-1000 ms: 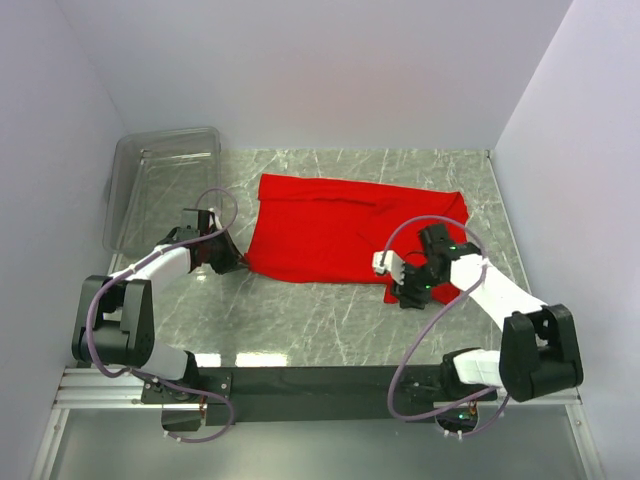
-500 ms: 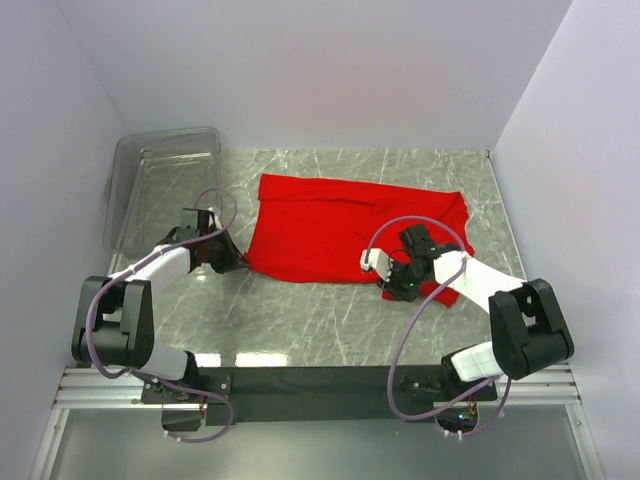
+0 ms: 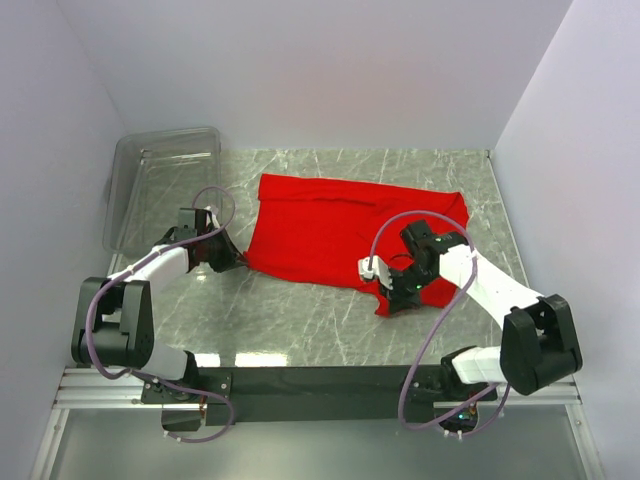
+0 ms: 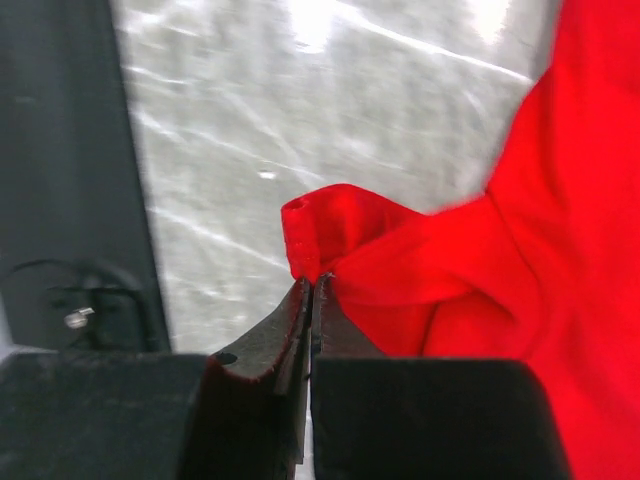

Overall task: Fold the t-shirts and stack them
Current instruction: Fold the T-shirt at the center of the board.

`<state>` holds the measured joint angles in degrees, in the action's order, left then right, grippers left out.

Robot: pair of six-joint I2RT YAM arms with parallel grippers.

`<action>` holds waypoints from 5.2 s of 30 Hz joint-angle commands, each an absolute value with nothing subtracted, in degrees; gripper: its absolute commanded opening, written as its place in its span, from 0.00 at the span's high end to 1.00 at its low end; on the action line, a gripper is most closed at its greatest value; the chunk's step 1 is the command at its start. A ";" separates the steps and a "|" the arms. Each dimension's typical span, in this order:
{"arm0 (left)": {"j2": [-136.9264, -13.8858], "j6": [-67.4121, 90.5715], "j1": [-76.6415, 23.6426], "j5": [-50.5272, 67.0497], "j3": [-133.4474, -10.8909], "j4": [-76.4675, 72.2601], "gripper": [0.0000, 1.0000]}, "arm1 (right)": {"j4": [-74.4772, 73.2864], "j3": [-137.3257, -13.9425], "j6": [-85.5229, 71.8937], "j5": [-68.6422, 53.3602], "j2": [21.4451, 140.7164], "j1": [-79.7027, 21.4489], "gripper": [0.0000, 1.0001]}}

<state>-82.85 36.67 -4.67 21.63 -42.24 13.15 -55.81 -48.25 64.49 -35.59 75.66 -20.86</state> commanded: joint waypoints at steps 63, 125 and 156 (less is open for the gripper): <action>-82.88 35.16 -3.52 25.23 -43.15 11.25 0.99 | -46.22 -35.49 71.81 -20.30 63.47 6.59 1.00; -77.78 33.49 -2.64 21.80 -45.00 15.20 0.99 | -50.27 -42.27 65.48 -25.92 60.46 10.37 1.00; -73.06 26.99 -1.84 16.34 -46.14 27.70 0.45 | -51.86 -46.93 67.67 -33.22 66.18 16.17 1.00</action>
<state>-80.36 30.55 -1.58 18.15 -45.10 29.39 -52.14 -46.68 66.96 -31.27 65.84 15.70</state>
